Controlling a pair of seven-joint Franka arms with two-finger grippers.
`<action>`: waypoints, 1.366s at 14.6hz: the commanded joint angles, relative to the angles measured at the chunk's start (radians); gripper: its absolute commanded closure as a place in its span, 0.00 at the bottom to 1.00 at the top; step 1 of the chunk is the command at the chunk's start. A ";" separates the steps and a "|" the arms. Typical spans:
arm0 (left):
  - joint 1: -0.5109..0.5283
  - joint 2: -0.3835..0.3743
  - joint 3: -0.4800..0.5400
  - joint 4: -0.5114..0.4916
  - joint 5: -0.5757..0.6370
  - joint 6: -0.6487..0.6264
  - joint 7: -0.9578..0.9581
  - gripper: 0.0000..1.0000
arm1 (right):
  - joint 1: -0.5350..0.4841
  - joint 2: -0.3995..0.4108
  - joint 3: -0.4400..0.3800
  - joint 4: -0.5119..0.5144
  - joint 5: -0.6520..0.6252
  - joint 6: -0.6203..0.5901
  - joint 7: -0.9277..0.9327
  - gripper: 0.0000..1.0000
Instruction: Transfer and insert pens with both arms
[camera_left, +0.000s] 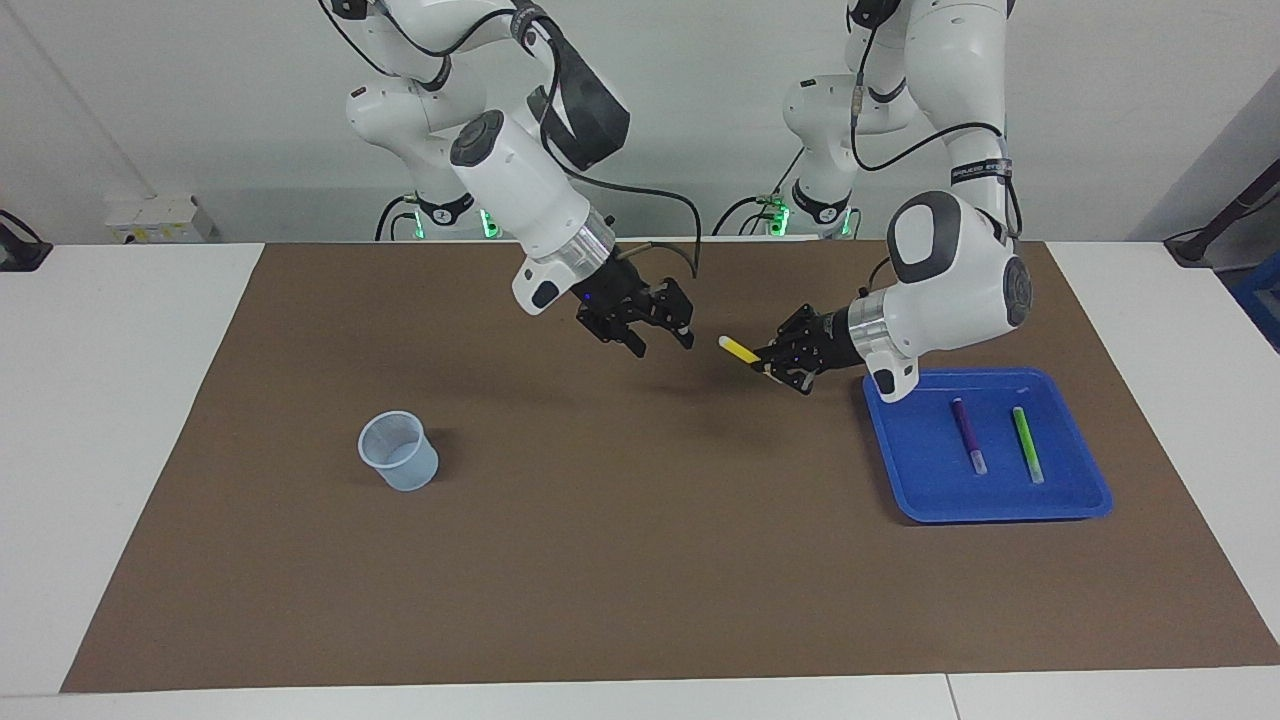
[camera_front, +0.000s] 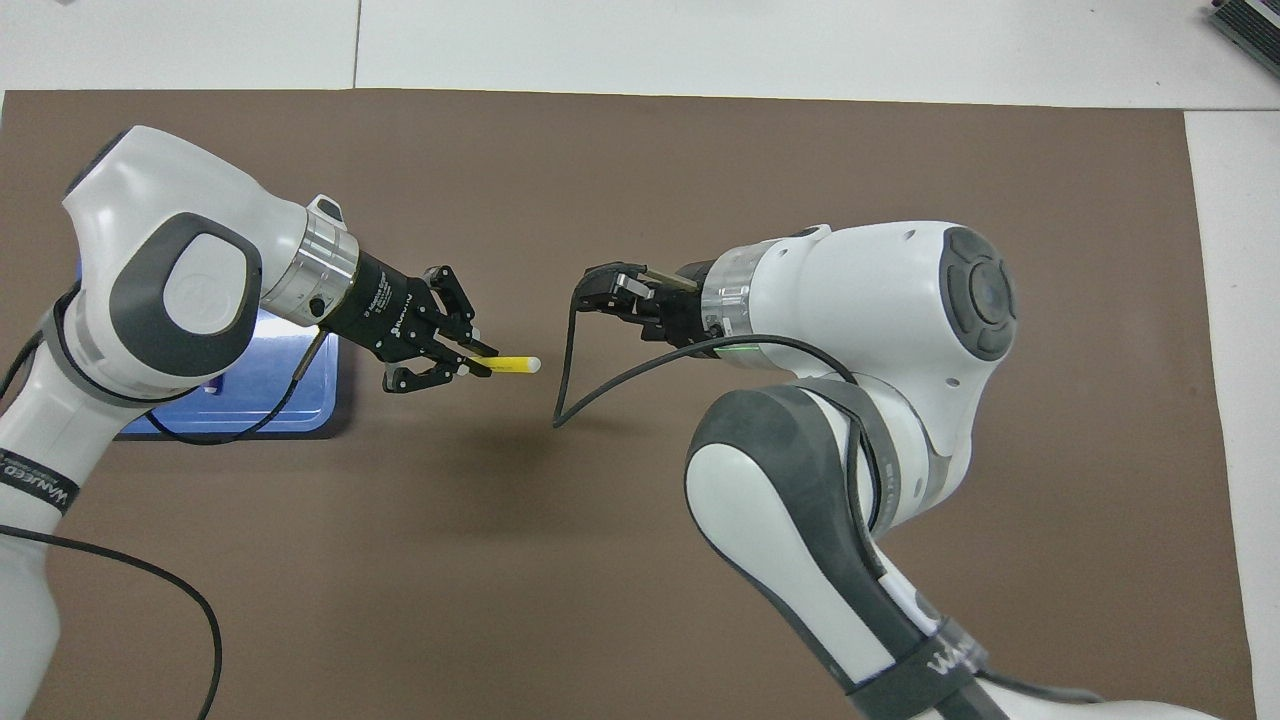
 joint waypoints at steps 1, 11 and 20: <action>-0.053 -0.045 0.016 -0.034 -0.044 0.028 -0.074 1.00 | 0.042 0.030 -0.001 0.013 0.026 0.054 0.014 0.29; -0.097 -0.046 0.013 -0.034 -0.073 0.066 -0.165 1.00 | 0.067 0.037 -0.001 0.000 0.012 0.043 0.005 0.42; -0.107 -0.051 0.014 -0.034 -0.072 0.074 -0.177 1.00 | 0.067 0.034 -0.001 -0.003 0.011 0.037 0.011 0.92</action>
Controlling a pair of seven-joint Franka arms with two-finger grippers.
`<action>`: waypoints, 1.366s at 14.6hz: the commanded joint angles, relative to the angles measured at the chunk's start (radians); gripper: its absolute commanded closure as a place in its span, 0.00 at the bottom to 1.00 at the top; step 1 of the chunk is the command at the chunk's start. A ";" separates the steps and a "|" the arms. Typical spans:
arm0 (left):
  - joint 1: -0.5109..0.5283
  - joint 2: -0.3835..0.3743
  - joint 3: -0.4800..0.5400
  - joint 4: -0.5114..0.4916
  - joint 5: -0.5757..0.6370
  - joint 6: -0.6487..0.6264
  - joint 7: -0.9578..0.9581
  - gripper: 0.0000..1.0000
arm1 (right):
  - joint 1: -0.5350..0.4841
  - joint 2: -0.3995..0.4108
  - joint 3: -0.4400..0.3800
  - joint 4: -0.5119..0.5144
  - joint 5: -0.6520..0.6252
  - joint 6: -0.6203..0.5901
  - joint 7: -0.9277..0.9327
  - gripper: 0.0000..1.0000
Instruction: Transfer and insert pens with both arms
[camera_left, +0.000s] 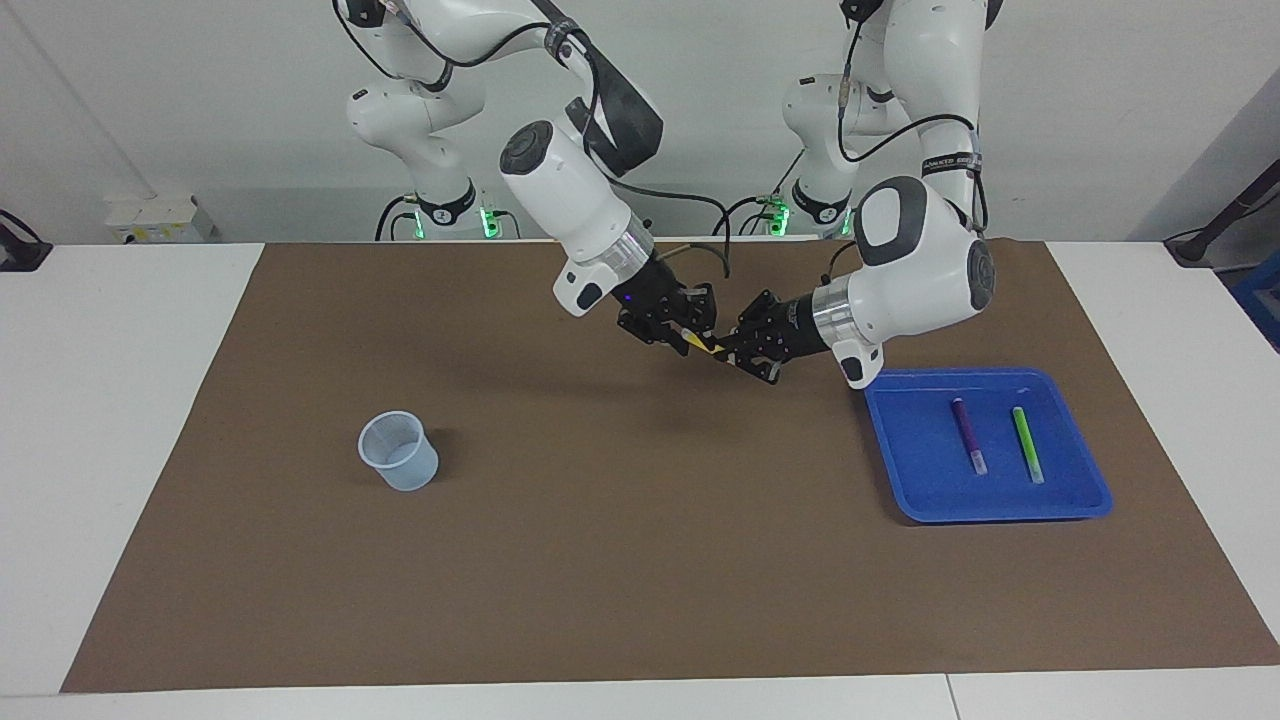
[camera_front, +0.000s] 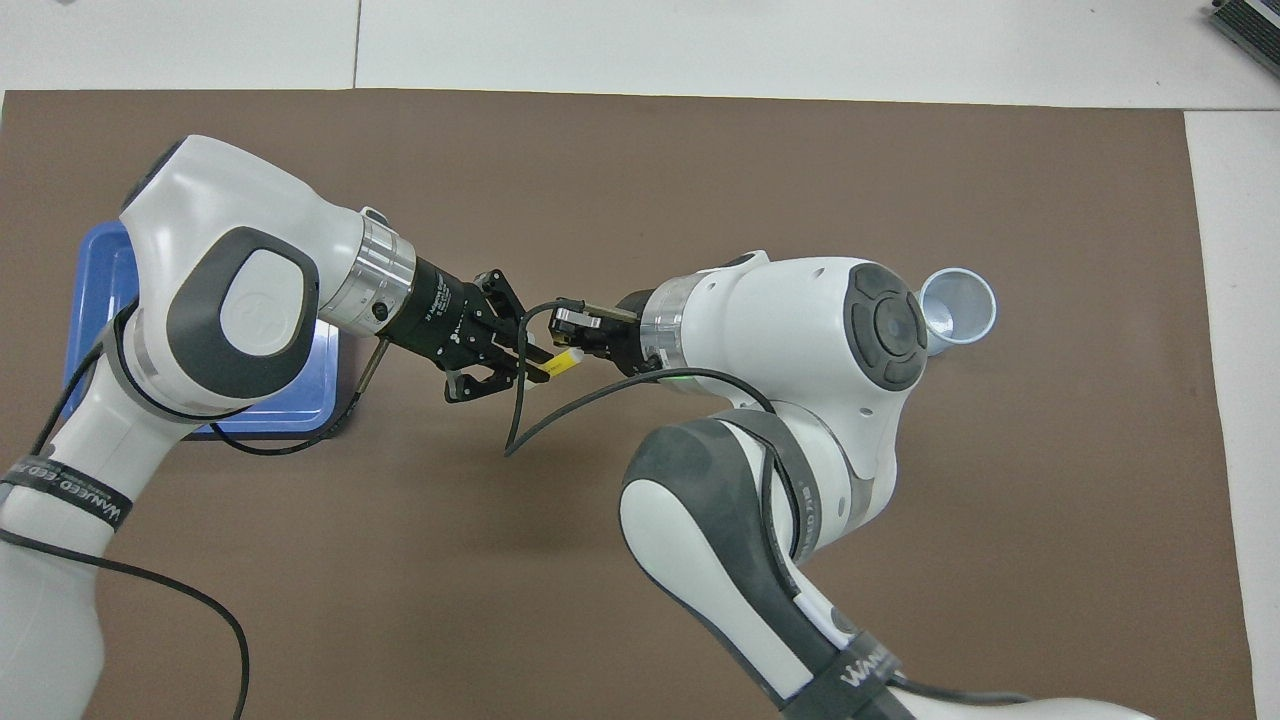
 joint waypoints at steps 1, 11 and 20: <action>-0.016 -0.030 0.011 -0.030 -0.019 0.025 -0.017 1.00 | 0.004 -0.001 0.003 -0.001 0.010 -0.001 0.008 1.00; -0.007 -0.036 0.013 -0.041 -0.017 0.025 -0.011 1.00 | 0.002 0.004 0.001 0.009 -0.011 0.000 0.000 0.46; -0.004 -0.041 0.013 -0.047 -0.017 0.025 -0.012 1.00 | 0.005 0.005 0.003 0.018 -0.024 -0.006 0.012 0.40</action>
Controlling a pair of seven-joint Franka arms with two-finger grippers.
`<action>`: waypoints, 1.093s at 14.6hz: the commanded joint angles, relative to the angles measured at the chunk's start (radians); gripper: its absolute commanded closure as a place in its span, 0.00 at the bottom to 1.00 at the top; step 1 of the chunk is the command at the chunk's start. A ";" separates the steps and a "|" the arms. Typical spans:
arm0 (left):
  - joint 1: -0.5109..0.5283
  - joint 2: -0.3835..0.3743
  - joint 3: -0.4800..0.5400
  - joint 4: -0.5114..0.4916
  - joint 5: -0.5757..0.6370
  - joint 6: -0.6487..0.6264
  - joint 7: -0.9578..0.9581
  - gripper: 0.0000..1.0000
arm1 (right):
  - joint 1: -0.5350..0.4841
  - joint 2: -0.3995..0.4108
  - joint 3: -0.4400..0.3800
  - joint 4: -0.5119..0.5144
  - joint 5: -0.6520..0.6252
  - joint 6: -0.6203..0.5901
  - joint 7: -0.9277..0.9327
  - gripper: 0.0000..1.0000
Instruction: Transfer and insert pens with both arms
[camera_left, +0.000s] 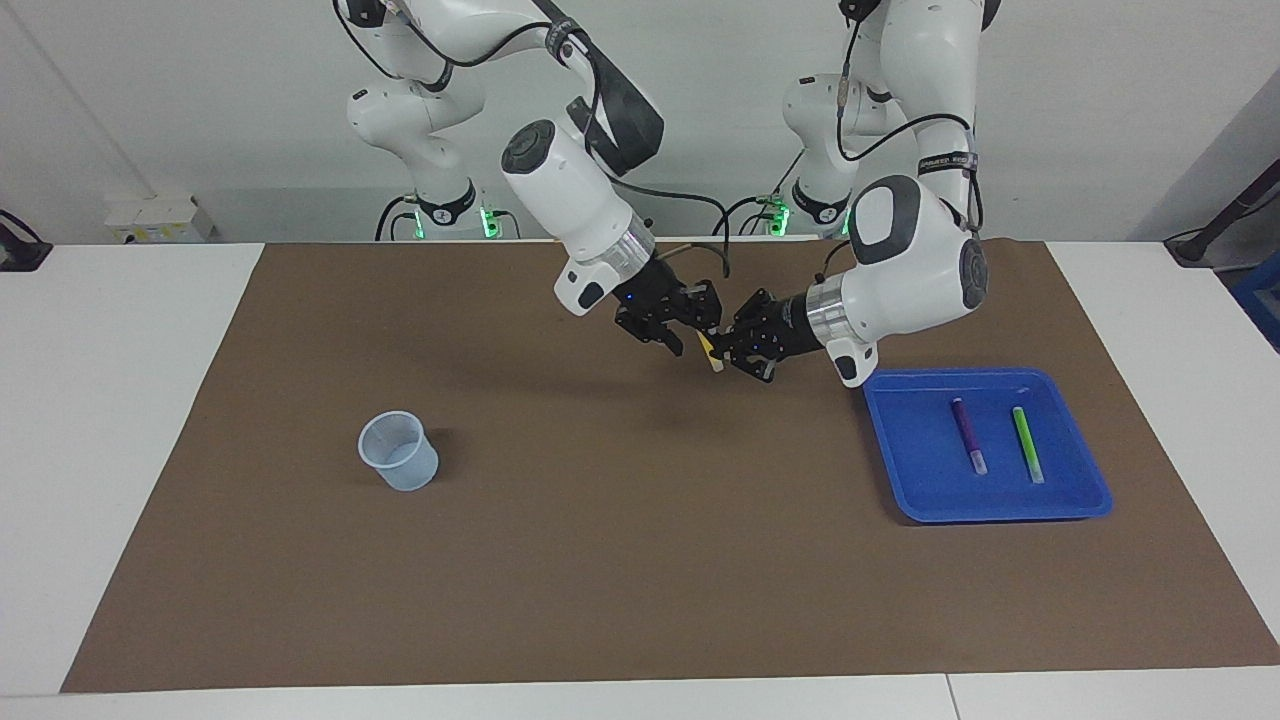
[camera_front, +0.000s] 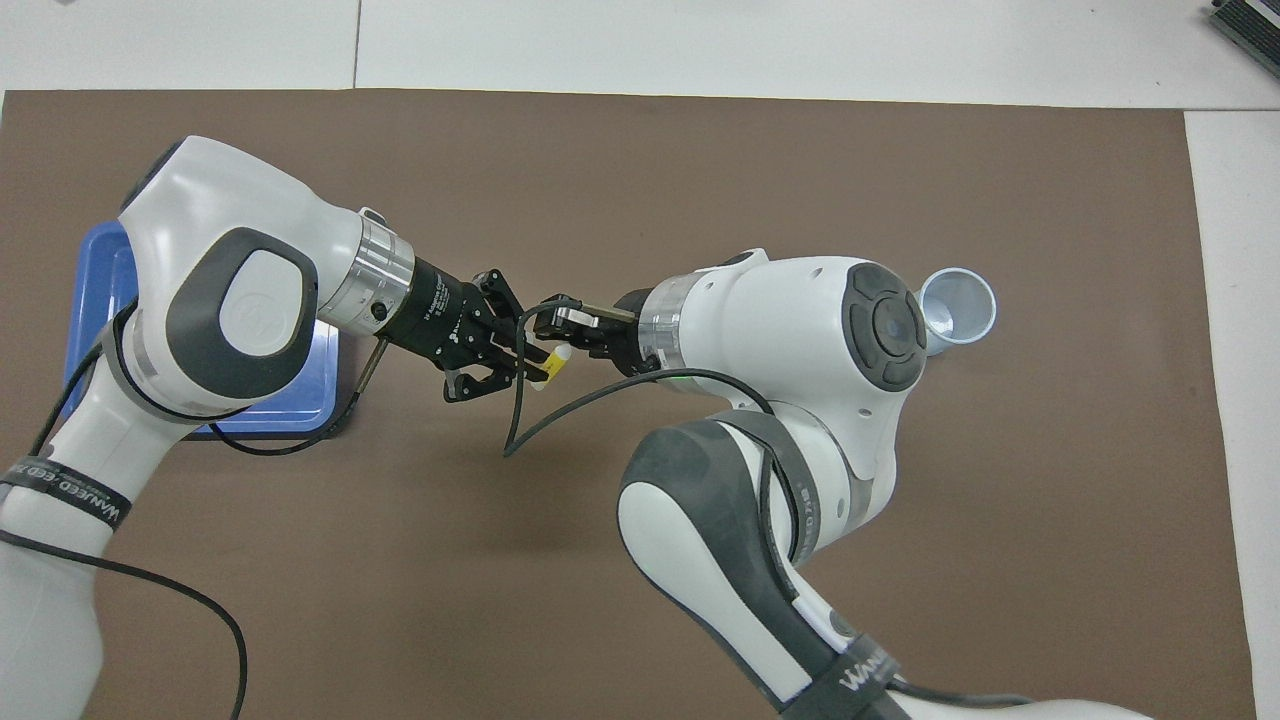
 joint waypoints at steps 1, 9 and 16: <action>-0.004 -0.040 0.008 -0.045 -0.017 0.021 -0.014 1.00 | 0.004 0.005 0.002 0.013 -0.015 -0.007 0.012 0.40; -0.014 -0.041 0.010 -0.050 -0.016 0.032 -0.019 1.00 | 0.024 0.001 0.002 0.001 -0.015 -0.013 0.014 0.46; -0.017 -0.041 0.010 -0.059 -0.014 0.049 -0.016 1.00 | 0.020 0.002 0.000 0.001 -0.029 -0.012 0.002 0.64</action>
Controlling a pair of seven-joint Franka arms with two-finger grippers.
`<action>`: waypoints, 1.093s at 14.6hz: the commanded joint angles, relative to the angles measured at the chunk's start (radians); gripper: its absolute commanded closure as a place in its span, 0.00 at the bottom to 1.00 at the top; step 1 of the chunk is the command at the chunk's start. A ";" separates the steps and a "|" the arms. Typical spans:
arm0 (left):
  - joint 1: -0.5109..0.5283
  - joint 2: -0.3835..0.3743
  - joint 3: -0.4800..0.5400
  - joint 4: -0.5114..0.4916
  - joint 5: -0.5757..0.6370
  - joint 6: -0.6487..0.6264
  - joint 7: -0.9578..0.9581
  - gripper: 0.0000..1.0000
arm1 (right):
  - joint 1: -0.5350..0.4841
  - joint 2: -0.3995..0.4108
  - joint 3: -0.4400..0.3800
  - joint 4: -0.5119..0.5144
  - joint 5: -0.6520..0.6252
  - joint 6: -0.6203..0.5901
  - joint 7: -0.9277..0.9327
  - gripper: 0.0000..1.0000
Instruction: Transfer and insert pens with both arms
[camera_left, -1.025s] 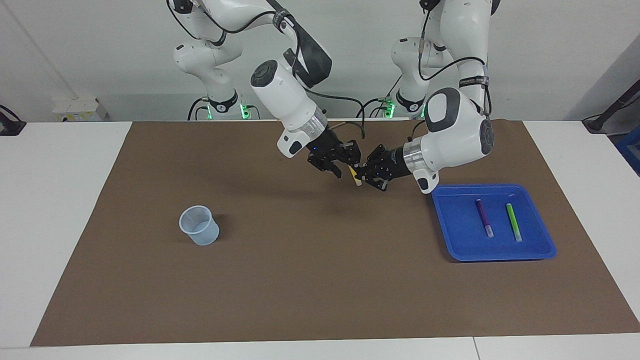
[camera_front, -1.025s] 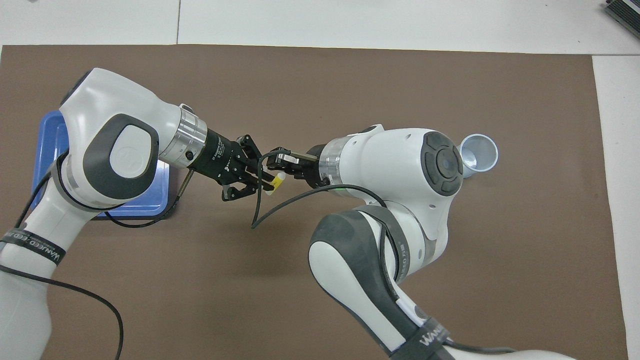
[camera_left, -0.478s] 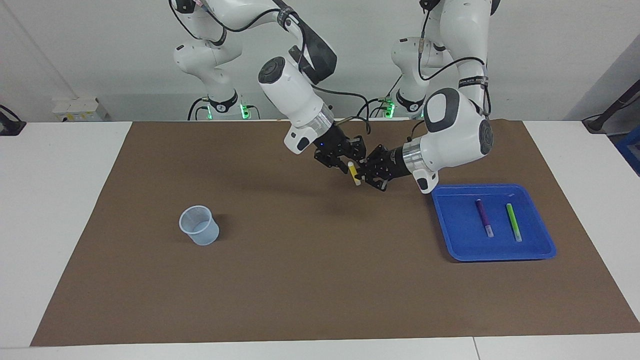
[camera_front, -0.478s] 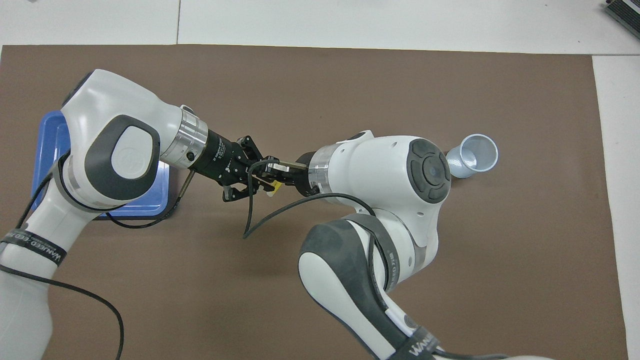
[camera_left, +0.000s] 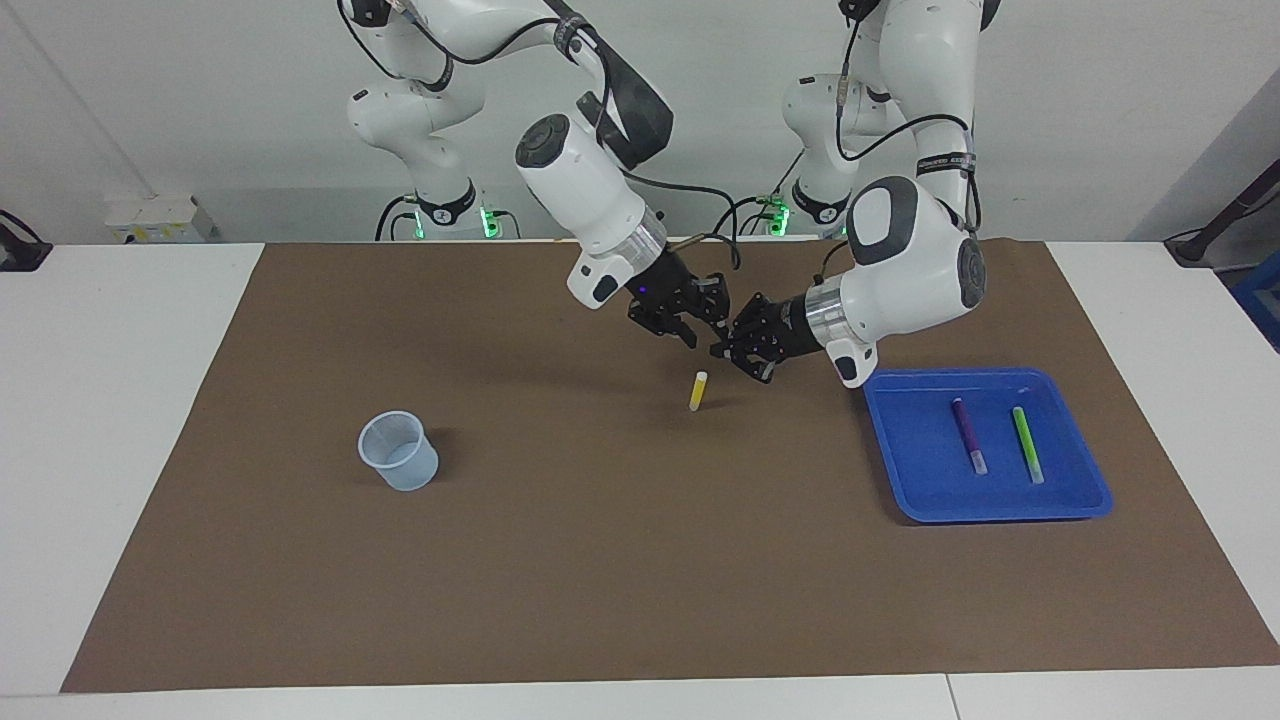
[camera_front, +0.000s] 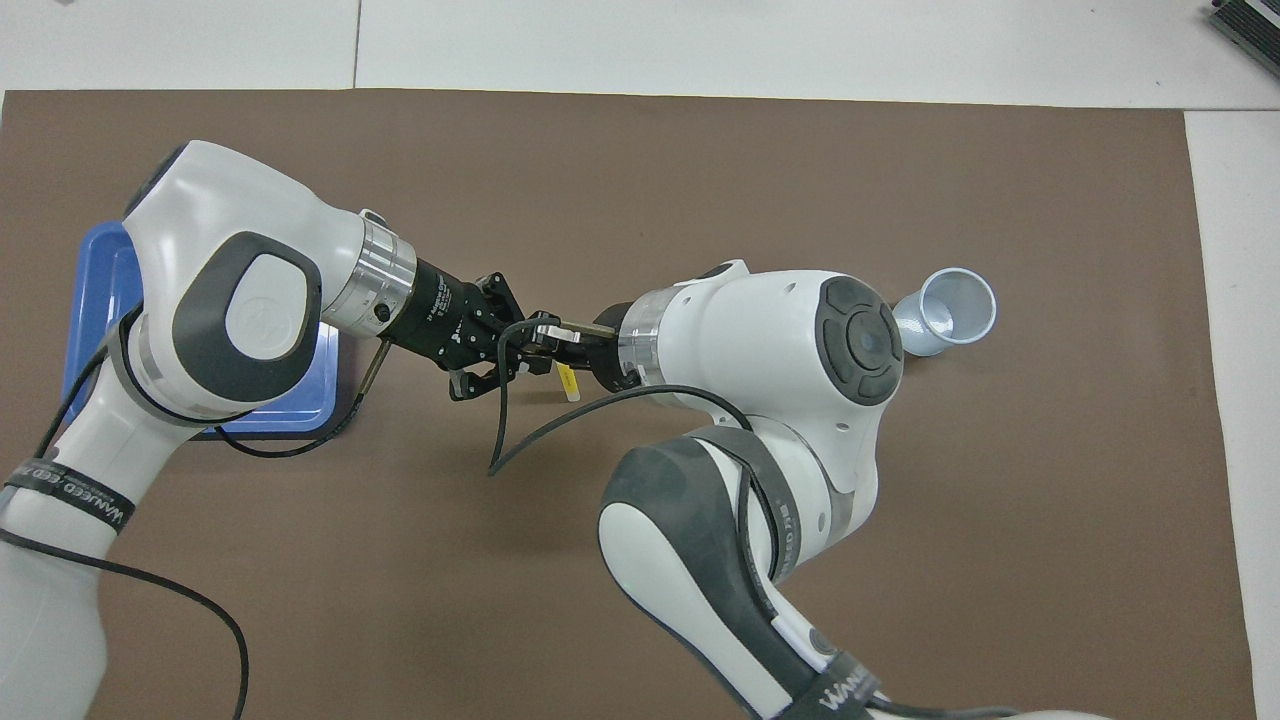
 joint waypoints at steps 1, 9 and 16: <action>-0.015 -0.039 0.012 -0.048 -0.014 0.025 -0.008 1.00 | -0.007 0.002 0.001 0.003 -0.035 -0.012 0.002 0.64; -0.015 -0.053 0.012 -0.085 -0.009 0.077 0.003 1.00 | -0.059 -0.003 -0.002 -0.023 -0.246 -0.024 -0.104 0.62; -0.006 -0.067 0.014 -0.088 0.000 0.062 0.193 1.00 | -0.143 0.051 -0.007 -0.020 -0.372 -0.055 -0.138 0.62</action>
